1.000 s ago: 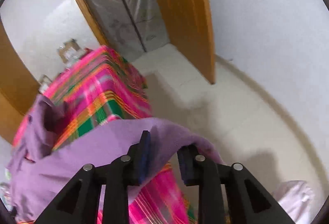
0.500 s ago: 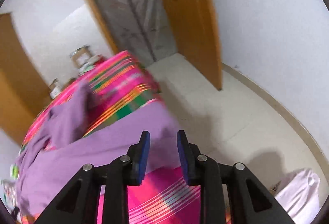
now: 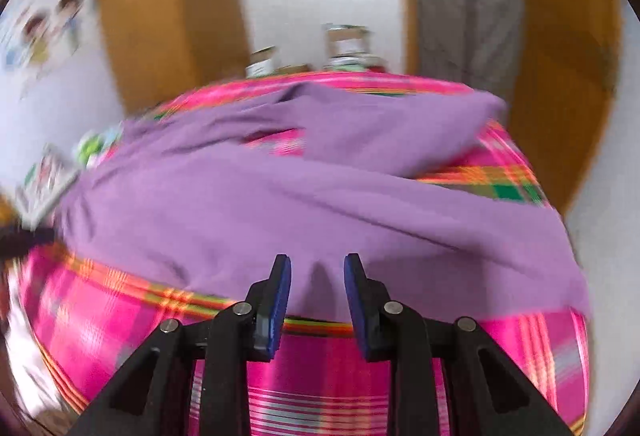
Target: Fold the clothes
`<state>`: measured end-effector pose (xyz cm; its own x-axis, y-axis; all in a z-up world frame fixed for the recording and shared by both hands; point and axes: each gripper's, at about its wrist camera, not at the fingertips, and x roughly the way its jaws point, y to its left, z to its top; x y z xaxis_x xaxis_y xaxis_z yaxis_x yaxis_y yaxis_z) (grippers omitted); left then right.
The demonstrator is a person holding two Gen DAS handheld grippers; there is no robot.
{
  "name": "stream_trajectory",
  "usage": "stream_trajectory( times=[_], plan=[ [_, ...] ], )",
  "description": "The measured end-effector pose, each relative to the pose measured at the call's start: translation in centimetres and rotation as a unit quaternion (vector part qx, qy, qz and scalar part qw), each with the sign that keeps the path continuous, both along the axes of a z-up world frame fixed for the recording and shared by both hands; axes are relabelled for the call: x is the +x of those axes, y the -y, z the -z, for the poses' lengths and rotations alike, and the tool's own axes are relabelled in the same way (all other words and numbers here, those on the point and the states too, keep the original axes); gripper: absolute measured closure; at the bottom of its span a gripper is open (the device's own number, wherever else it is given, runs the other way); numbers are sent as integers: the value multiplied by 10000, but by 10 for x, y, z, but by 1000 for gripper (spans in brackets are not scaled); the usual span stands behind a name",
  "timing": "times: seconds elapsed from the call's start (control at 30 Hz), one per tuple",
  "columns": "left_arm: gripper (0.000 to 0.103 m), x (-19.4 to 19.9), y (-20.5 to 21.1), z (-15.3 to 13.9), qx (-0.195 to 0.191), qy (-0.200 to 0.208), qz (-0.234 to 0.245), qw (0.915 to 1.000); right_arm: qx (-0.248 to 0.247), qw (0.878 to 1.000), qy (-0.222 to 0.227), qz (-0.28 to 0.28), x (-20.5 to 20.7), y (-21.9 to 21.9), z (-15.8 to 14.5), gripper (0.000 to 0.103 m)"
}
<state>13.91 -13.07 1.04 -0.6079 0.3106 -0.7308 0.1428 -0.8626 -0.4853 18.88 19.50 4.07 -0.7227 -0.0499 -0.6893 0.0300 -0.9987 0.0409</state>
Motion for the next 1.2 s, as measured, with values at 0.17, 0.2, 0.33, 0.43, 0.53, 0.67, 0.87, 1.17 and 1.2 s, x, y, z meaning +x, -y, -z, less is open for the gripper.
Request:
stream_trajectory(
  times=[0.17, 0.2, 0.33, 0.43, 0.53, 0.67, 0.87, 1.17, 1.2],
  plan=[
    [57, -11, -1, 5, 272, 94, 43, 9996, 273, 9951, 197, -931, -13, 49, 10, 65],
    [57, -13, -1, 6, 380, 117, 84, 9992, 334, 9935, 226, -1067, -15, 56, 11, 64],
    [55, -22, 1, 8, 677, 169, 69, 9975, 616, 9860, 302, -1520, -19, 82, 20, 59],
    [55, -29, 6, 10, 1028, 235, -121, 9943, 941, 9799, 396, -1712, -23, 97, 28, 59],
    [56, -31, 9, 12, 1185, 173, -264, 9925, 1229, 9747, 369, -1828, -23, 108, 29, 59],
    [78, -33, 9, 12, 1162, 87, -280, 9928, 1232, 9728, 369, -1928, -27, 114, 31, 66],
    [93, -35, 12, 13, 1205, -55, -309, 9922, 1258, 9693, 408, -2075, -27, 123, 33, 94],
    [94, -33, 23, -7, 1348, -480, -399, 9889, 1223, 9712, 206, -2035, -20, 130, 20, 99],
    [95, -33, 23, -8, 1347, -513, -396, 9888, 1226, 9715, 175, -2020, -19, 130, 19, 99]
  ],
)
